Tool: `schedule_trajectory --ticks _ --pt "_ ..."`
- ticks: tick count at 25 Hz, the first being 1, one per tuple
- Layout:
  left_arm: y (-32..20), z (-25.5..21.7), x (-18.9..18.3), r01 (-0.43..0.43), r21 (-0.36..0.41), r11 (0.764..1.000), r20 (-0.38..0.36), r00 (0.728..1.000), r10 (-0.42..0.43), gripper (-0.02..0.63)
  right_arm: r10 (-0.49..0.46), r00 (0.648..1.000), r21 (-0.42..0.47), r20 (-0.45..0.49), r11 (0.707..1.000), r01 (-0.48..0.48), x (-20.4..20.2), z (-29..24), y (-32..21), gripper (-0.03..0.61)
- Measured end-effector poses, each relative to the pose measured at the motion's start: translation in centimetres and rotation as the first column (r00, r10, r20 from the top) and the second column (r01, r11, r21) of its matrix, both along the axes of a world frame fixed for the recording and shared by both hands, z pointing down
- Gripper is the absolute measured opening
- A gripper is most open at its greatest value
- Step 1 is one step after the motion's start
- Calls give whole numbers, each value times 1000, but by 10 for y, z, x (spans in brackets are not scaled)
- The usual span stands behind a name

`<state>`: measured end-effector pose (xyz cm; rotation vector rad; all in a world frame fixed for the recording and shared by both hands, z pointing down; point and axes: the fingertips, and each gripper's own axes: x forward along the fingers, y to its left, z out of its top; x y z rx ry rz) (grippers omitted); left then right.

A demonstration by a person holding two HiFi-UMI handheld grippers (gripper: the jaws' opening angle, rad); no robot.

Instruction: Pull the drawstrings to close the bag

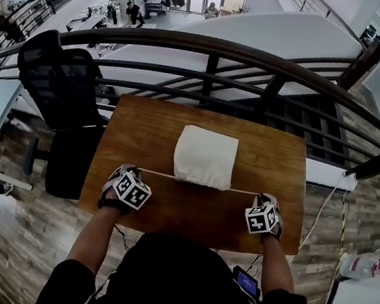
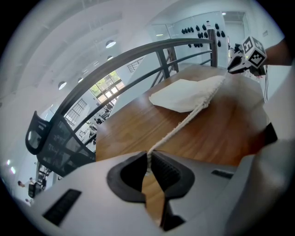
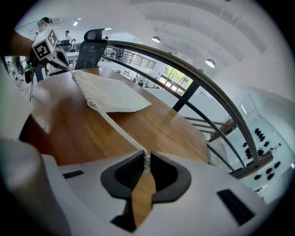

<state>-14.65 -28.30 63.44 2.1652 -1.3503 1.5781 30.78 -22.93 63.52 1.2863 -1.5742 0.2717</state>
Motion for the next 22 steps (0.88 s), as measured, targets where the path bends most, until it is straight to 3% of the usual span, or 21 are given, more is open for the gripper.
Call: schedule_trajectory --ticks 22 --pt "-4 6 -5 27 9 1000 12 1000 -28 37 38 998 24 -42 999 -37 20 4 -5 37"
